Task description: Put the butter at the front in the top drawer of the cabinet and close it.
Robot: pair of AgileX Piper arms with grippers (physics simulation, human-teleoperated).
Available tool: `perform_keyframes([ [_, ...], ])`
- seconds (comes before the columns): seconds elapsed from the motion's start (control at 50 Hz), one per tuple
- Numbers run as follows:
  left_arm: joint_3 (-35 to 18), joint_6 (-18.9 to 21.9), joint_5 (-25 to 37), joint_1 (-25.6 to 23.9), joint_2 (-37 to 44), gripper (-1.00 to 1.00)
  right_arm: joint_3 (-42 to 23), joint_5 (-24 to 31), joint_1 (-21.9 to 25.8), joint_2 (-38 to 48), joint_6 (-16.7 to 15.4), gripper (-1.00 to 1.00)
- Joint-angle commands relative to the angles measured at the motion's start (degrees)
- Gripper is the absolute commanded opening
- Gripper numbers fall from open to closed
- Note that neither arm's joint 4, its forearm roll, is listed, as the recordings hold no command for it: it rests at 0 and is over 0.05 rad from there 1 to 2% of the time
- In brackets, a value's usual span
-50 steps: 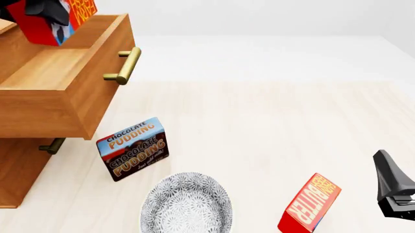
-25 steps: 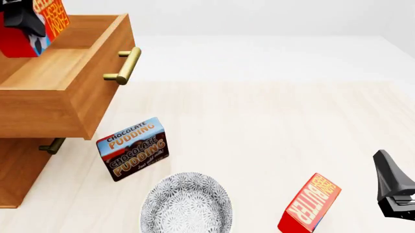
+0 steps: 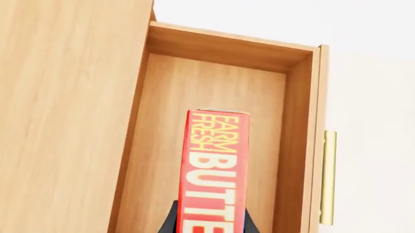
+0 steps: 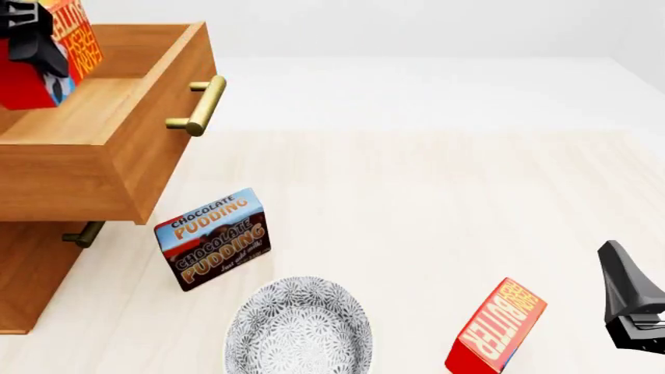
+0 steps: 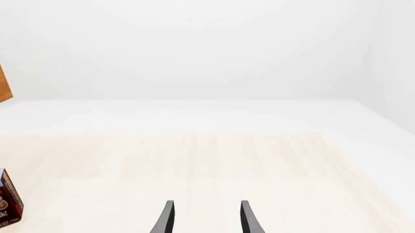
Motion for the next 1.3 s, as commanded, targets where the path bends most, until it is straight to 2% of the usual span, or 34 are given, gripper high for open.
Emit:
perform_keyframes([
  [0.02,-1.1,0.96,0.3,0.55,0.62,-1.0,0.0,0.92,0.01,-0.99,-0.06,1.0],
  [0.26,-3.24,-0.3,0.28,-0.79,2.73,-1.0,0.0,0.92,0.01,-0.99,-0.06,1.0],
  [0.36,-3.33,0.44,0.16,0.13,3.55,-1.0,0.0,0.92,0.01,-0.99,-0.06,1.0],
  [0.4,-2.9,-0.56,-0.29,-1.08,3.73,-1.0,0.0,0.92,0.01,-0.99,-0.06,1.0],
  [0.72,1.41,0.42,-2.9,-0.68,3.13,-1.0,0.0,0.92,0.01,-0.99,-0.06,1.0],
  [0.74,1.62,1.41,-3.12,0.29,3.29,-1.0,0.0,0.92,0.01,-0.99,-0.06,1.0],
  [0.88,3.63,1.05,-4.51,-1.15,3.31,-1.0,0.0,0.92,0.01,-0.99,-0.06,1.0],
  [1.3,4.91,1.1,-6.66,-1.6,3.33,-1.0,0.0,0.92,0.01,-0.99,-0.06,1.0],
])
